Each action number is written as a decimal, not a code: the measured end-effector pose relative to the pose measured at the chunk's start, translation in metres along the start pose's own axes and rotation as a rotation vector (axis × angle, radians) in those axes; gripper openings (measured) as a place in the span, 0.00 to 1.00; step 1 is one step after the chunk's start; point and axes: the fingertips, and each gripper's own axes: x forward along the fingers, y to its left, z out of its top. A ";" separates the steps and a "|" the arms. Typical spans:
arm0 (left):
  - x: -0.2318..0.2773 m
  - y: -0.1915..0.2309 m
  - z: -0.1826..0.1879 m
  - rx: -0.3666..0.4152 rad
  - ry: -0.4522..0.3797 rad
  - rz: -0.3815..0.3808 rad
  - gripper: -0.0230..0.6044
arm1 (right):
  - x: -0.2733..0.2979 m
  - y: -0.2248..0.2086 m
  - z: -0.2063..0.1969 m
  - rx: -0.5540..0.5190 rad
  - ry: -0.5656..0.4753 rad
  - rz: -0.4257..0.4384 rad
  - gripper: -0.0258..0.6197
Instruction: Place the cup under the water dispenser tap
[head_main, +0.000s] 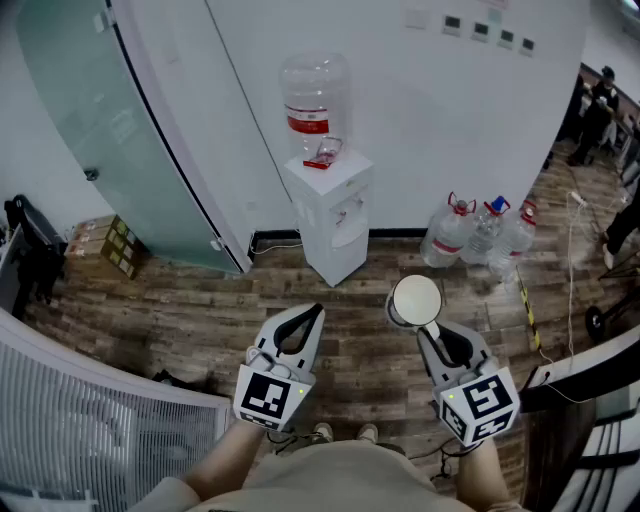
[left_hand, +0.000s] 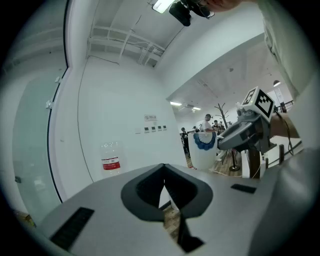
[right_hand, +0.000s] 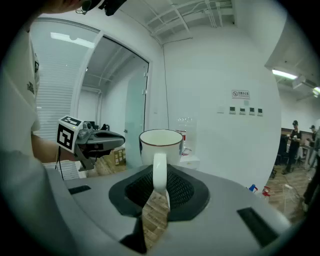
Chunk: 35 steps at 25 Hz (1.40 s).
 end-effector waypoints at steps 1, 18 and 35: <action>-0.001 -0.001 -0.001 0.002 0.002 0.000 0.05 | -0.001 0.001 -0.002 0.003 0.000 0.001 0.14; 0.017 -0.024 0.000 0.001 0.021 -0.027 0.05 | -0.020 -0.026 -0.025 0.032 0.012 -0.019 0.14; 0.064 -0.071 -0.005 -0.016 0.035 -0.012 0.05 | -0.039 -0.085 -0.063 0.067 0.011 -0.026 0.14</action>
